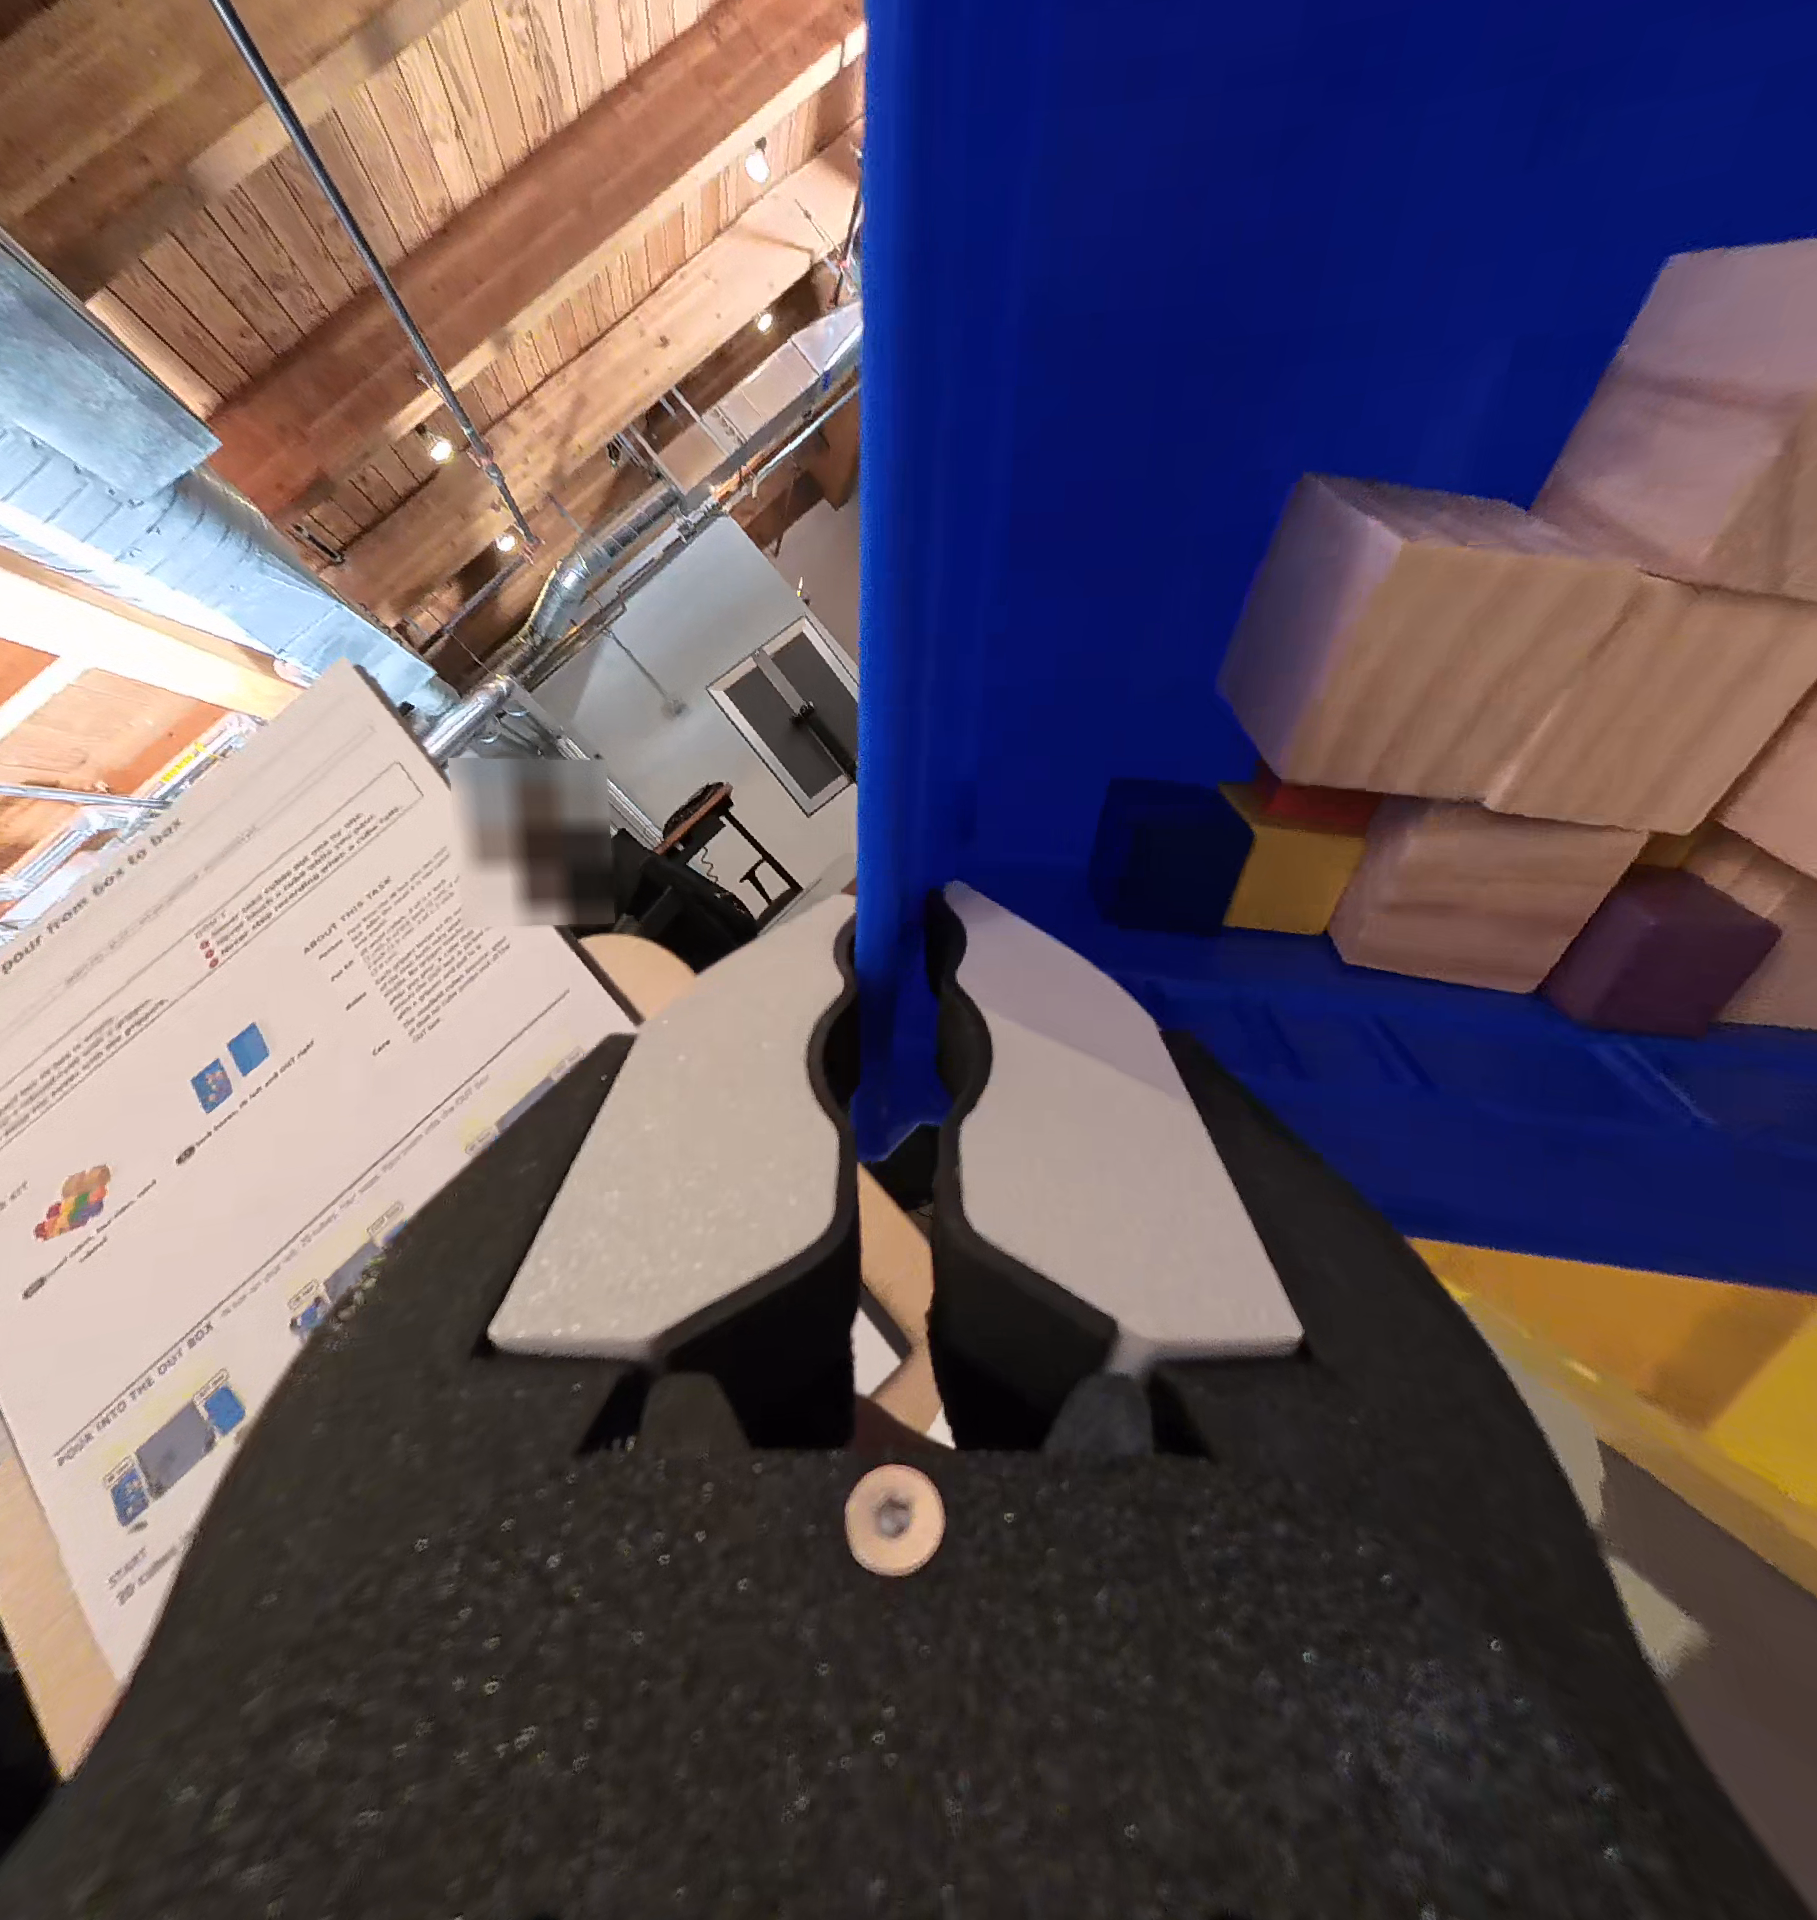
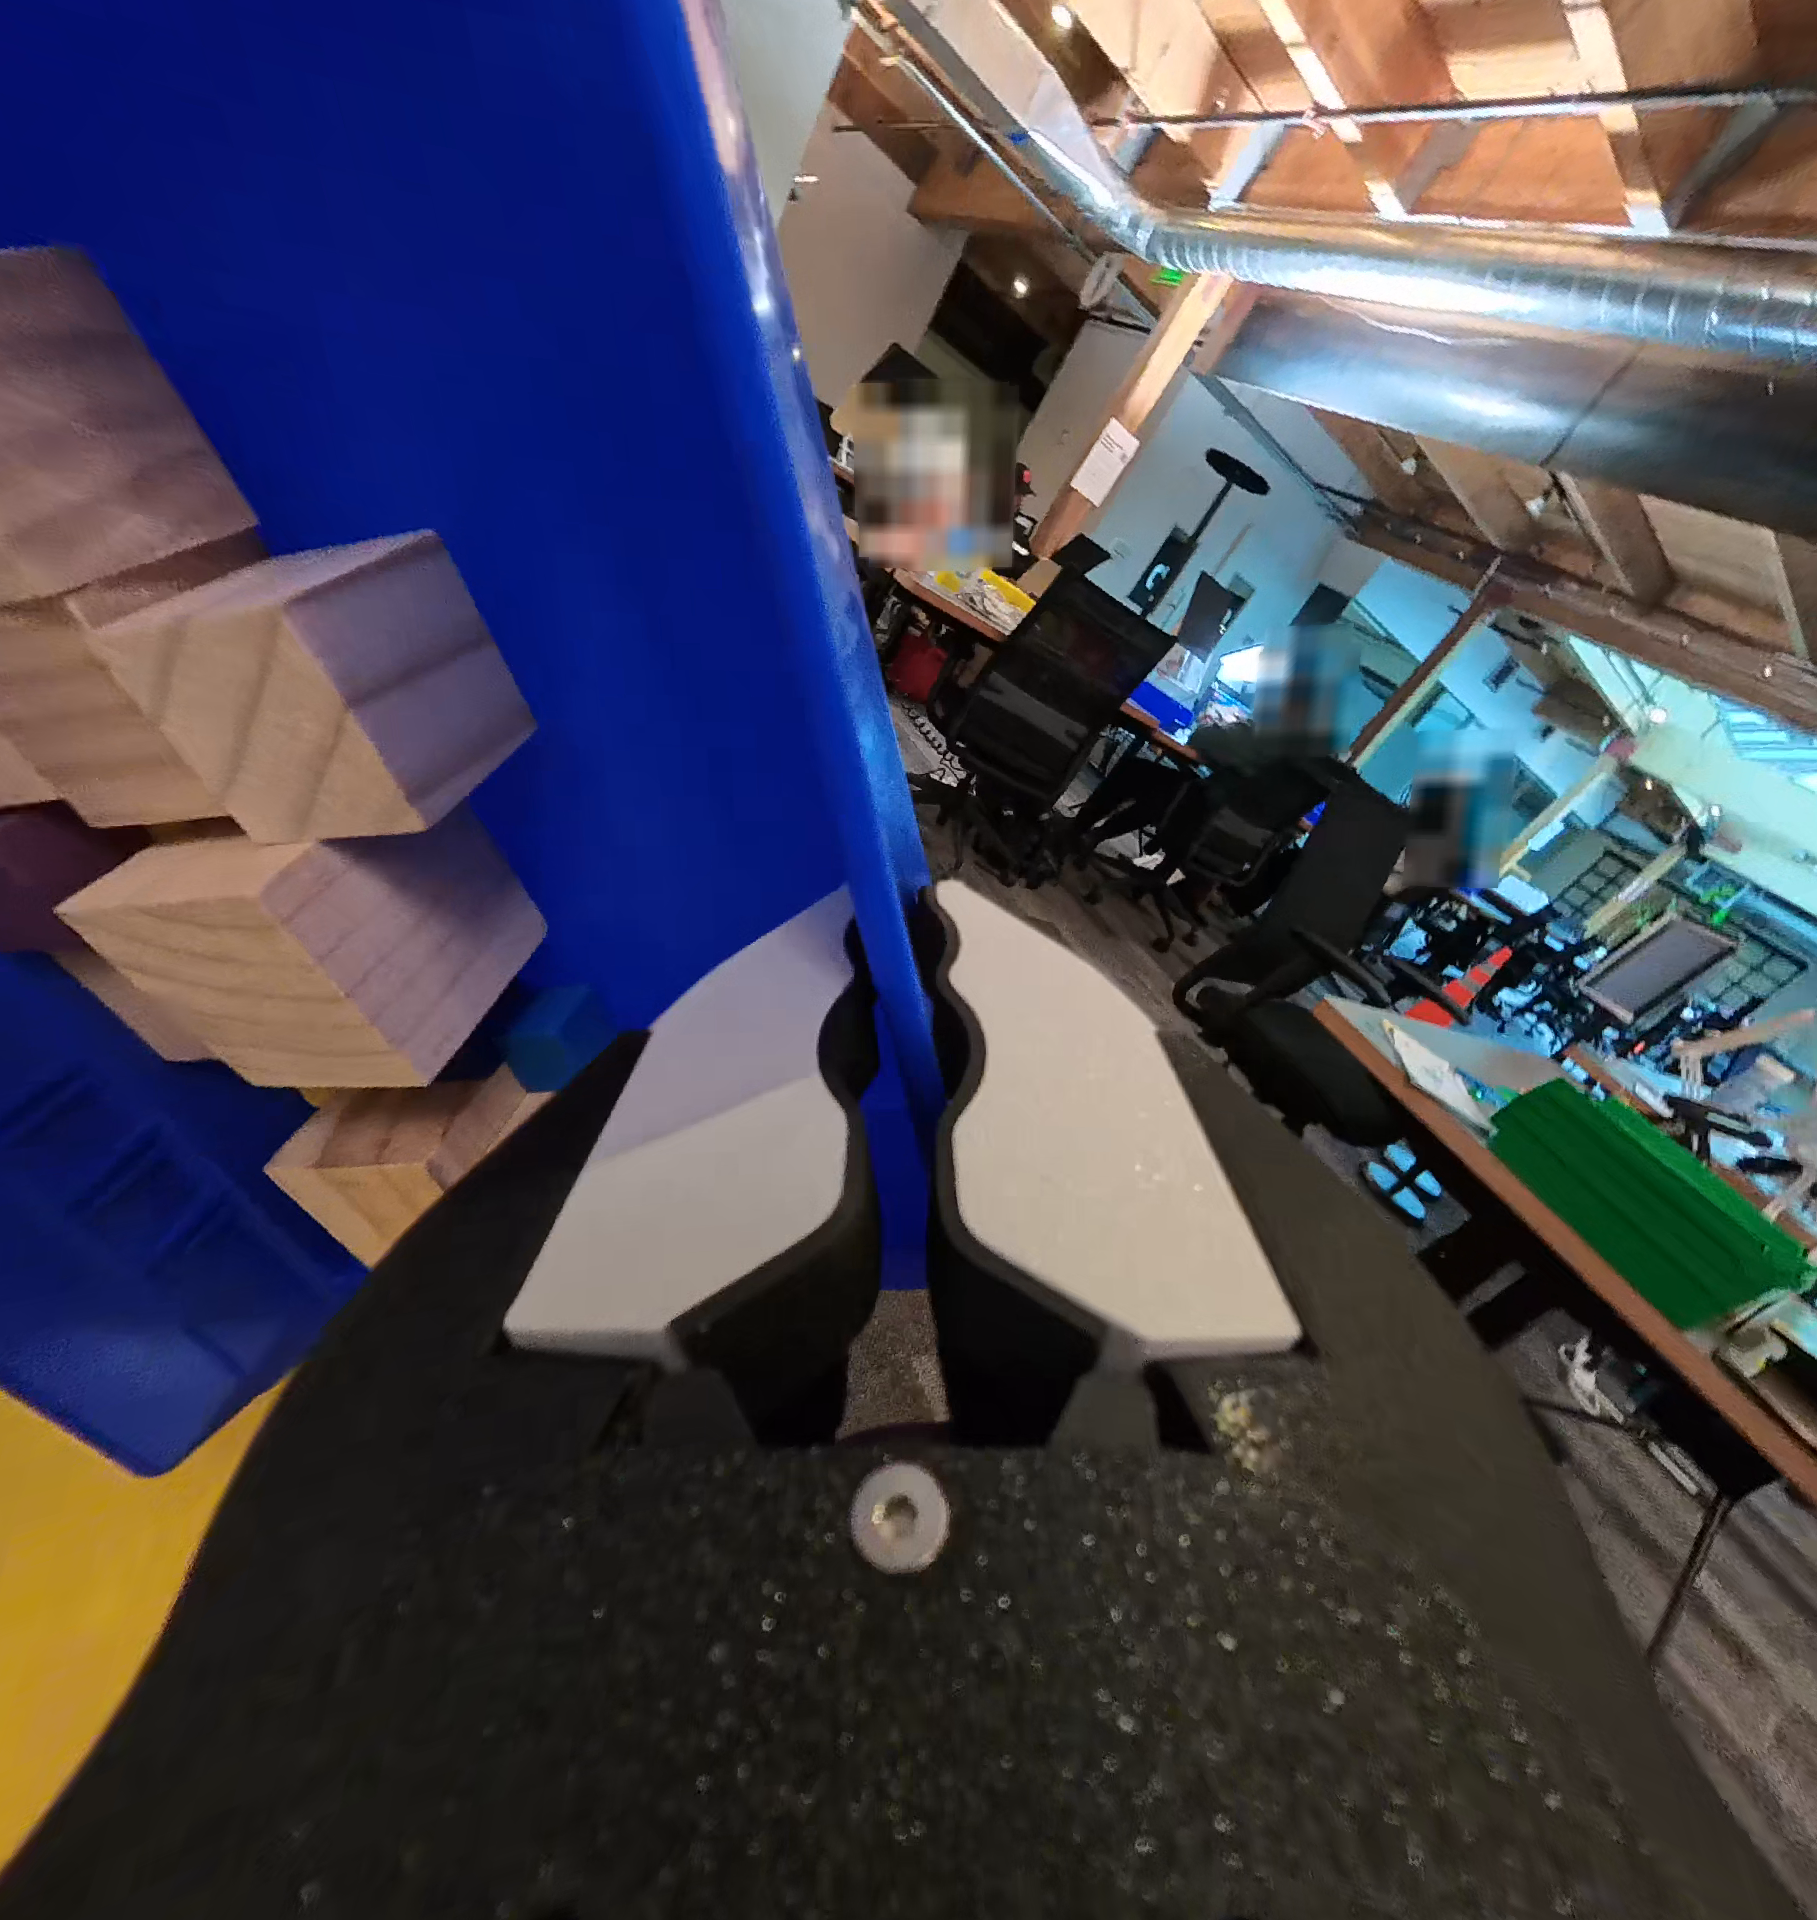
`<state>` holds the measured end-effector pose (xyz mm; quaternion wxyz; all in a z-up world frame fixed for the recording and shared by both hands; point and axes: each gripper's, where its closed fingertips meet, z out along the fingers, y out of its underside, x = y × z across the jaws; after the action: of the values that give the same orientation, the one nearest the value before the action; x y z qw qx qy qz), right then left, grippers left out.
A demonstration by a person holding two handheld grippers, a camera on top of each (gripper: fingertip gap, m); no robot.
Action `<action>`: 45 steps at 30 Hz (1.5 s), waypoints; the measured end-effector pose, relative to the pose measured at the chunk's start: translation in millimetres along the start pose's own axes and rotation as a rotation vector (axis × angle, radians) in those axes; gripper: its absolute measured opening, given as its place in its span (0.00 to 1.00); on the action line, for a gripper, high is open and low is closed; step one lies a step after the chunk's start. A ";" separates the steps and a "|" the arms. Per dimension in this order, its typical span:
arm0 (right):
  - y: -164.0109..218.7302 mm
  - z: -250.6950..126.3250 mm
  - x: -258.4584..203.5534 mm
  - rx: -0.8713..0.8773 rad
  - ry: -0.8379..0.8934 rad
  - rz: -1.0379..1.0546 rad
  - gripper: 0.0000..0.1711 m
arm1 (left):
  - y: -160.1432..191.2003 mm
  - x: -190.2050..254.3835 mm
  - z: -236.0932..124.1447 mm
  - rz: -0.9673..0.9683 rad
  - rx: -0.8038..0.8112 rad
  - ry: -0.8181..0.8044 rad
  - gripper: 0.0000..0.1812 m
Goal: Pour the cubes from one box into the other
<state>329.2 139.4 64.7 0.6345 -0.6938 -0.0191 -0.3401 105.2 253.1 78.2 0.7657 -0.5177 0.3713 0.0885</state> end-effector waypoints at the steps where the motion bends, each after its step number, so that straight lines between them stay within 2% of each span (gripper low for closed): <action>1: 2.1 0.0 0.5 -0.007 0.006 0.023 0.03 | -2.4 0.2 0.9 0.000 0.006 -0.004 0.05; 7: 2.1 1.7 0.9 0.014 0.029 0.044 0.03 | -6.1 -3.2 -7.0 0.030 0.079 -0.077 0.04; 15: 5.2 7.5 -1.1 -0.029 -0.002 0.057 0.03 | -4.1 -0.9 -3.9 0.018 0.056 -0.047 0.04; 27: -10.7 6.0 8.9 0.033 0.040 0.049 0.03 | -13.7 -7.2 -7.2 0.001 0.100 -0.083 0.03; 31: -25.0 2.3 16.5 0.080 0.064 0.063 0.03 | -28.1 -19.3 -10.6 0.015 0.135 -0.109 0.03; 35: -60.7 -12.3 24.6 0.110 0.039 0.081 0.03 | -55.0 -54.4 -21.4 0.014 0.139 -0.088 0.02; 39: -106.7 -34.3 8.4 0.080 -0.085 0.115 0.04 | -70.8 -112.1 -42.4 0.084 0.026 0.015 0.02; 42: -133.4 -56.7 -42.1 0.010 -0.241 0.102 0.03 | -59.0 -167.5 -72.9 0.182 -0.133 0.108 0.02; 45: -143.4 -86.9 -140.9 -0.136 -0.519 0.097 0.04 | -15.1 -224.8 -115.6 0.332 -0.403 0.212 0.02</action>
<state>116.5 146.7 116.0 0.5757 -0.7990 -0.1248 -0.1208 -101.3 203.1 215.8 0.5793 -0.5980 0.5039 0.2299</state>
